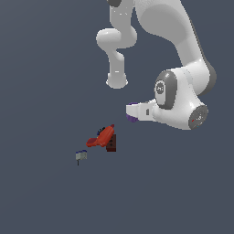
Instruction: Pick up a designated object from a clutter of objects.
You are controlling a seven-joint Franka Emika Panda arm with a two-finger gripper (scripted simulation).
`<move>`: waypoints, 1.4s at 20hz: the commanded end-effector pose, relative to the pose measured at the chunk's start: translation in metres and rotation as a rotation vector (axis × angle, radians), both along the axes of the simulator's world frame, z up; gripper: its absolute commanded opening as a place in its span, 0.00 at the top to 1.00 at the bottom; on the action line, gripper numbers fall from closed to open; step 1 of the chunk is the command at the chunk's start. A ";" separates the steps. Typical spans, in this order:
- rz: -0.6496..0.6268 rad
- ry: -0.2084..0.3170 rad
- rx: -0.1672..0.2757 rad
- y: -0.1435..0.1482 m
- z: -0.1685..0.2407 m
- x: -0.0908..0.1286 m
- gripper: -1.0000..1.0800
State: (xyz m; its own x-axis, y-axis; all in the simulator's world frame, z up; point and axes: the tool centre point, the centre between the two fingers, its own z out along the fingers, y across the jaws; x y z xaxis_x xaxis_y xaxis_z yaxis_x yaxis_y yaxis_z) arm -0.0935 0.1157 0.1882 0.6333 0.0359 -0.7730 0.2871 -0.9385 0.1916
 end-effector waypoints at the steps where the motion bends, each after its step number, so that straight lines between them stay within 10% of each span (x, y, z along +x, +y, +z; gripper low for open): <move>1: -0.001 -0.001 0.000 -0.012 0.024 -0.008 1.00; 28: -0.001 -0.001 0.001 -0.106 0.217 -0.067 1.00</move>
